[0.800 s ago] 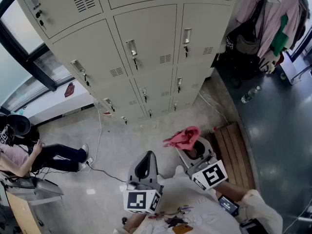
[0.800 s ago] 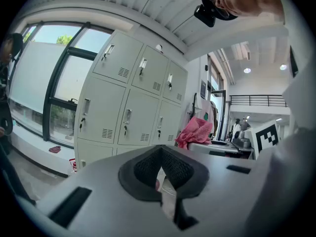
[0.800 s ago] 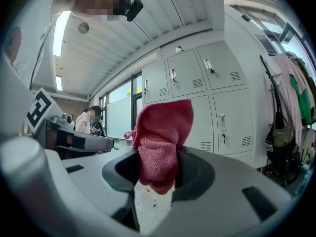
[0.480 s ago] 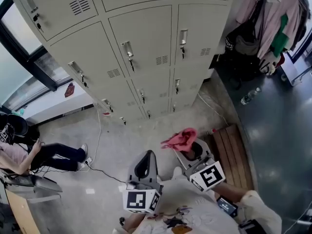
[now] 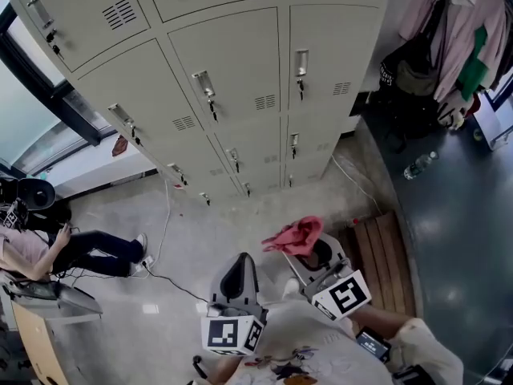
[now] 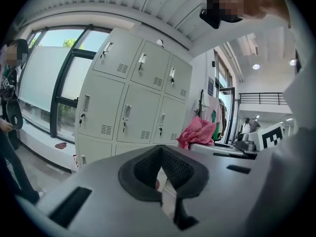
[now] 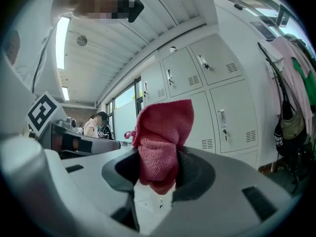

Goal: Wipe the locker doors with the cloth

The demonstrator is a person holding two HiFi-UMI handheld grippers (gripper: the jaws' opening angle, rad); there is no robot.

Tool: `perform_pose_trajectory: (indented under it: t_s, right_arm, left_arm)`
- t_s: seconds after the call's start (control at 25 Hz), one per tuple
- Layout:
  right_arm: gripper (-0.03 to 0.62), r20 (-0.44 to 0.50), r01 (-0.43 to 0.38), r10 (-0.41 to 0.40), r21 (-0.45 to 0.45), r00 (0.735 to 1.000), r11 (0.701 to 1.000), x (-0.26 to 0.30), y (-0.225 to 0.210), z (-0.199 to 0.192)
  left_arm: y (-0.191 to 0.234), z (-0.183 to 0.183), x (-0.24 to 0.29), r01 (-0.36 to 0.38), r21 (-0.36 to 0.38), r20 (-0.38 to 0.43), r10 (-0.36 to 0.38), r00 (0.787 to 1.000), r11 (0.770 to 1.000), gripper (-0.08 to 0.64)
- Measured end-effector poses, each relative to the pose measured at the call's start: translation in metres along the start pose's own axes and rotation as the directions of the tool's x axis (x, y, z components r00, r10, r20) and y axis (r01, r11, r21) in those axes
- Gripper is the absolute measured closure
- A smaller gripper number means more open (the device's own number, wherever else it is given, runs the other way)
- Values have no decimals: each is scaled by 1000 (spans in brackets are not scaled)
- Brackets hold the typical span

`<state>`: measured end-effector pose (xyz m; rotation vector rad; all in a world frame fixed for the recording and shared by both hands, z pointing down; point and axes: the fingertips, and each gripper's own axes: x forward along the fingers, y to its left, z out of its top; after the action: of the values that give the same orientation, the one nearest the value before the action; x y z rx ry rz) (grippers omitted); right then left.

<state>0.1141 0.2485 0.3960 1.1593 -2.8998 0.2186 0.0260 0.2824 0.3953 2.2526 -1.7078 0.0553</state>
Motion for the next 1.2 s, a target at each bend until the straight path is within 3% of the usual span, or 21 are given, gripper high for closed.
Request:
perform_pose_trajectory:
  t_s: [0.2, 0.48, 0.88, 1.2]
  right_arm:
    - [430, -9, -10, 11, 7, 1000, 1000, 39, -23, -1]
    - [430, -29, 31, -31, -19, 999, 999, 121, -59, 4]
    - [430, 23, 98, -96, -62, 995, 993, 268, -97, 53]
    - [431, 58, 73, -63, -176, 996, 982, 347, -96, 109]
  left_arm:
    - [24, 5, 37, -16, -9, -4, 16, 1000, 1000, 554]
    - [76, 32, 111, 34, -1, 16, -34, 999, 999, 554]
    - [163, 101, 196, 112, 43, 40, -113, 993, 993, 554]
    - [200, 130, 237, 118, 58, 65, -121, 990, 991, 554]
